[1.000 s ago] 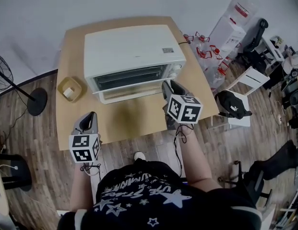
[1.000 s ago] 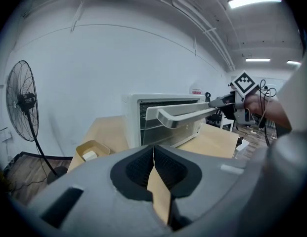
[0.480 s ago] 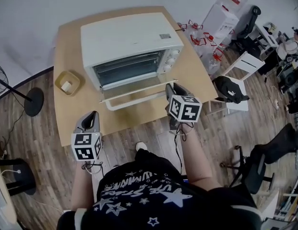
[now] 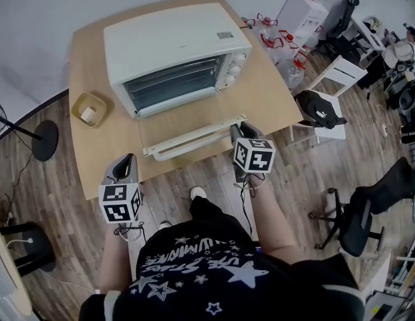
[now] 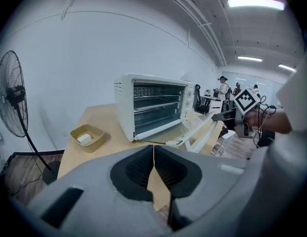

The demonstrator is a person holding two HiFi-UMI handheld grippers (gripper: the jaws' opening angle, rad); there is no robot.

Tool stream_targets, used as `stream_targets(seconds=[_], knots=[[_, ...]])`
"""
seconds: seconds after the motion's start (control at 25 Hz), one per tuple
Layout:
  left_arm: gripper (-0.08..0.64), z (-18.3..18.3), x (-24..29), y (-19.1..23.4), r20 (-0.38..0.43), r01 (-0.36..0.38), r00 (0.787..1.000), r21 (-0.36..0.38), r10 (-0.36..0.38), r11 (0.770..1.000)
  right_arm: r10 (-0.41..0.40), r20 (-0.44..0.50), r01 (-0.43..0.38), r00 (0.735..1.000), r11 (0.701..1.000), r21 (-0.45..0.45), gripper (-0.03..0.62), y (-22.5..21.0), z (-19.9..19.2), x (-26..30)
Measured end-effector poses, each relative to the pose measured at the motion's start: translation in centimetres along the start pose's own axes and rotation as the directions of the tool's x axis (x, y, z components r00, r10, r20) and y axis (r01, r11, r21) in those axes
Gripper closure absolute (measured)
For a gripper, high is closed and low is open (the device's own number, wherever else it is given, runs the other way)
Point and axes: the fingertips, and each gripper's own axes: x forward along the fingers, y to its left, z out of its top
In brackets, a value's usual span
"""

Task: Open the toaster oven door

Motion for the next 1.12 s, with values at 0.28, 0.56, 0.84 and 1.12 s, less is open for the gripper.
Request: stream_targets(seconds=[0.28, 0.56, 0.84, 1.12], knots=[[0.538, -1.8, 0.4, -1.4, -0.044, 0.024, 0.999, -0.003, -0.024, 1.000, -0.012, -0.037, 0.012, 0.999, 1.000, -0.002, 0.505, -0.5, -2.7, 0.4], [0.538, -3.3, 0.9, -2.0, -0.088, 0.042, 0.995, 0.005, -0.042, 0.999, -0.011, -0.016, 0.011, 1.000, 1.000, 0.010, 0.505, -0.8, -5.2, 1.0], [0.538, -3.6, 1.7, -2.3, -0.107, 0.051, 0.993, 0.011, -0.050, 0.999, -0.014, 0.003, 0.014, 1.000, 1.000, -0.008, 0.503, -1.1, -6.7, 1.6], [0.538, -3.9, 2.2, -2.6, -0.120, 0.063, 0.991, 0.015, -0.061, 0.998, -0.036, 0.020, 0.038, 0.999, 0.996, -0.080, 0.500, -1.0, -7.7, 1.9]])
